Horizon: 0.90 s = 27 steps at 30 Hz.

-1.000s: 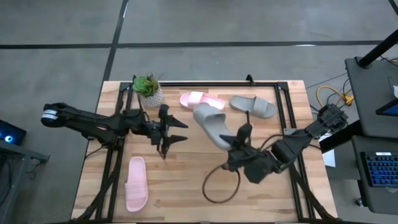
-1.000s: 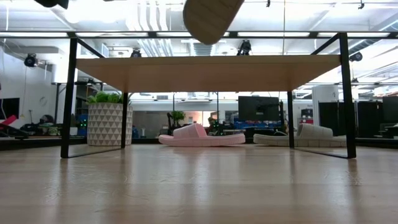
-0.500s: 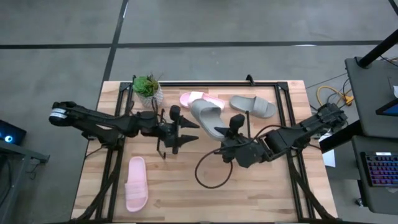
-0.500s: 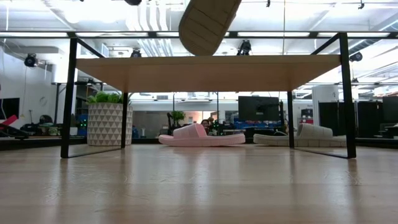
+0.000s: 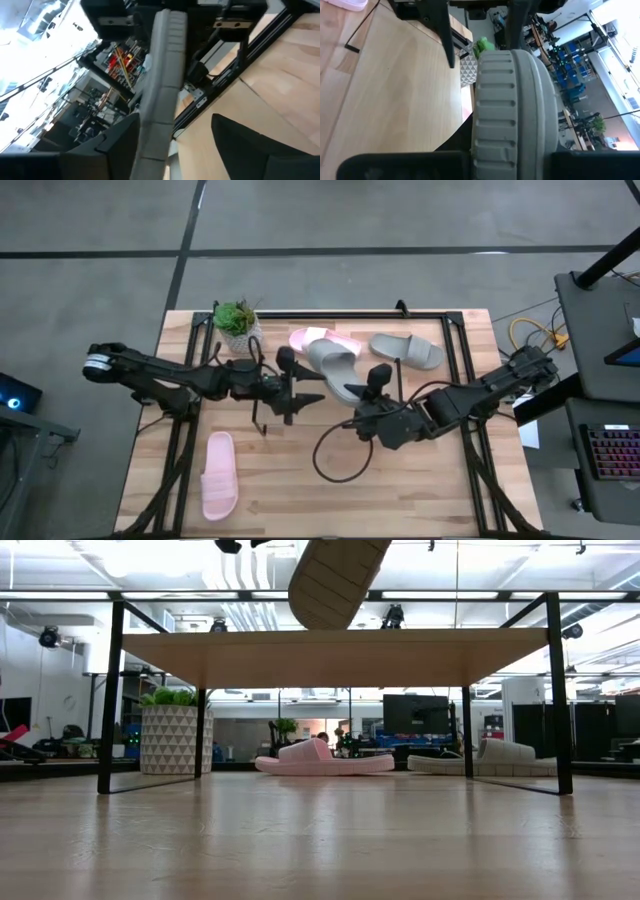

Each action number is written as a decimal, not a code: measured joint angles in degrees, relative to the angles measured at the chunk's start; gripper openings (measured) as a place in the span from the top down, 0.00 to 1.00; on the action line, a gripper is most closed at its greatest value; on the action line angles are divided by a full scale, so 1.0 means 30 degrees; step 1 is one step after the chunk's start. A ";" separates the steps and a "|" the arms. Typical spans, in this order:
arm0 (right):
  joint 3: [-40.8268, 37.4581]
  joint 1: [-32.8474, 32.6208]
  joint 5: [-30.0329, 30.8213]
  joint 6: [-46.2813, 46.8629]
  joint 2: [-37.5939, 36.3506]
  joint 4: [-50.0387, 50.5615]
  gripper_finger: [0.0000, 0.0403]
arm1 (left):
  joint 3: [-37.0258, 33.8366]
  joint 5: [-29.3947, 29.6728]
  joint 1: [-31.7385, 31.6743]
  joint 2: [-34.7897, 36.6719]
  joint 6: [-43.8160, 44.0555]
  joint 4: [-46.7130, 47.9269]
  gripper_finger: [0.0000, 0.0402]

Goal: Pick and place slides into the shelf
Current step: Put the bottom gray slide on the shelf

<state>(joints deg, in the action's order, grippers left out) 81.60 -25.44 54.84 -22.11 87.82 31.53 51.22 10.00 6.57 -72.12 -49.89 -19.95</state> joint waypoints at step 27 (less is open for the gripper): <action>-0.0034 0.0622 -0.1323 -0.1009 0.0420 -0.1116 0.89 | 0.1552 0.1241 0.0095 -0.2331 -0.1023 -0.0225 0.66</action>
<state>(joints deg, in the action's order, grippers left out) 81.49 -23.57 50.87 -25.14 89.08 28.18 55.88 13.72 6.85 -79.12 -52.96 -20.62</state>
